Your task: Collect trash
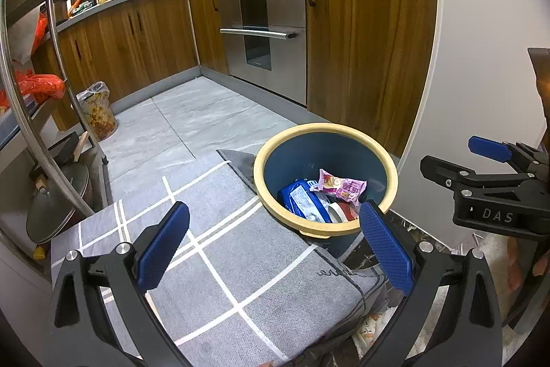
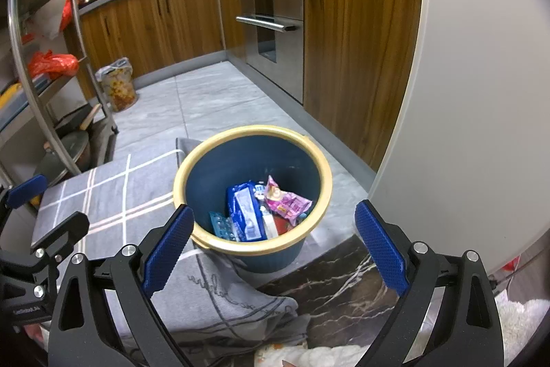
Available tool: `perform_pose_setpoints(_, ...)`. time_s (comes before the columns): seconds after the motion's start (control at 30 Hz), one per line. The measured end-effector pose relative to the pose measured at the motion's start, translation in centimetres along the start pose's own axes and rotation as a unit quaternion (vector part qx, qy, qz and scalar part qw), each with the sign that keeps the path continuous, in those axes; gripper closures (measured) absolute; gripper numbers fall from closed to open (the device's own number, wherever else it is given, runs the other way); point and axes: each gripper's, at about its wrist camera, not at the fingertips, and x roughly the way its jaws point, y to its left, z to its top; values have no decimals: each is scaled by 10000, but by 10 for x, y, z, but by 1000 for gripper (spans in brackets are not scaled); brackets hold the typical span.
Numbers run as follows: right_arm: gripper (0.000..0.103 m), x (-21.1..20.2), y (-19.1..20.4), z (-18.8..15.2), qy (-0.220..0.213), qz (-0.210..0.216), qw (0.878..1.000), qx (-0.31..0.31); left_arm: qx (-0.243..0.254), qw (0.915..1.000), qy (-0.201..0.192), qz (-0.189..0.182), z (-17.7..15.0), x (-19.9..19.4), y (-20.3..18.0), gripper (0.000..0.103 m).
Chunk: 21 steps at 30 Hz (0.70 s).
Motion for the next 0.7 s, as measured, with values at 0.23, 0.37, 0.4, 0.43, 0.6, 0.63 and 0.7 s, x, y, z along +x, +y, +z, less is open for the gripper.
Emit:
perform_pose_setpoints(0.23,8,1,-1,0,0,3,10000,11,44,10000,13,31,-1,0,0,6)
perform_pose_setpoints(0.37,8,0,-1,0,-4,2,10000,8,59,10000,15,20,-1,0,-1,6)
perform_pose_setpoints(0.4,8,1,-1,0,-2,4,10000,9,68,10000,13,20,-1,0,-2,6)
perform_pose_setpoints(0.43,8,1,-2,0,3,4,10000,19,84,10000,11,24,-1,0,-2,6)
perform_pose_setpoints(0.6,8,1,-3,0,-8,11,10000,19,89,10000,35,28,-2,1,-1,6)
perform_pose_setpoints(0.63,8,1,-4,-1,-6,9,10000,23,88,10000,35,29,-2,1,-2,6)
perform_pose_setpoints(0.7,8,1,-4,-1,-7,9,10000,29,87,10000,32,34,-2,1,-2,6)
